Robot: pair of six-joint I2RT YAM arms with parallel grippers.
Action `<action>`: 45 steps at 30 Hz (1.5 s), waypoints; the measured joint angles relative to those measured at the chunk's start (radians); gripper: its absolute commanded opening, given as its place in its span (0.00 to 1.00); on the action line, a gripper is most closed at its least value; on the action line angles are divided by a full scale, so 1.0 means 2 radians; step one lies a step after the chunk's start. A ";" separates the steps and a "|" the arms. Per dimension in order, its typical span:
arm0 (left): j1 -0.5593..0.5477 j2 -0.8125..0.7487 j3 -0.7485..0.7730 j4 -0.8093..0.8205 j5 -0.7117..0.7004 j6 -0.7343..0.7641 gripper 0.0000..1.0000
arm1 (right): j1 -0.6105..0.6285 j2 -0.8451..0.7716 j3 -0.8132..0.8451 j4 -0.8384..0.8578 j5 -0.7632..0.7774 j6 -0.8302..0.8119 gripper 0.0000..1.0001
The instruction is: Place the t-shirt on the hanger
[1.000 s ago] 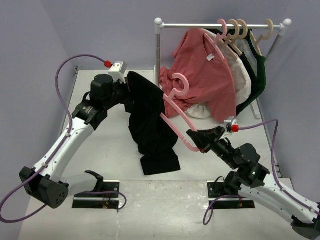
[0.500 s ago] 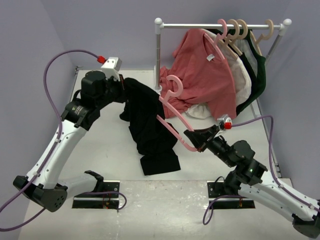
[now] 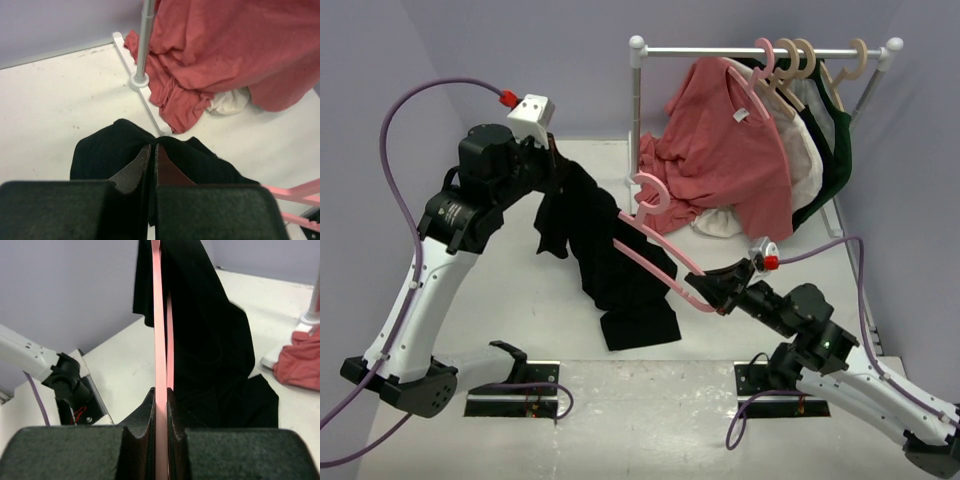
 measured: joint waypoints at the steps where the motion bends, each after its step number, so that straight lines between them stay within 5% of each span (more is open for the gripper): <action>1: 0.000 0.003 0.002 -0.006 0.007 0.007 0.00 | 0.000 -0.009 -0.002 0.001 -0.006 -0.002 0.00; 10: 0.000 -0.008 -0.002 -0.037 0.063 0.049 0.00 | 0.000 -0.024 -0.002 0.022 -0.028 -0.008 0.00; 15: 0.000 -0.024 -0.005 -0.043 0.098 0.057 0.00 | 0.000 0.037 0.011 0.049 -0.014 -0.002 0.00; 23: 0.000 -0.025 0.026 -0.081 0.092 0.057 0.00 | 0.000 0.072 0.008 0.106 0.016 0.022 0.00; 38: 0.000 0.030 0.102 -0.125 -0.012 0.057 0.00 | -0.007 0.086 -0.030 0.243 -0.085 0.017 0.00; 45: -0.003 0.018 0.124 -0.131 0.066 0.074 0.00 | -0.007 0.085 -0.030 0.248 -0.082 0.002 0.00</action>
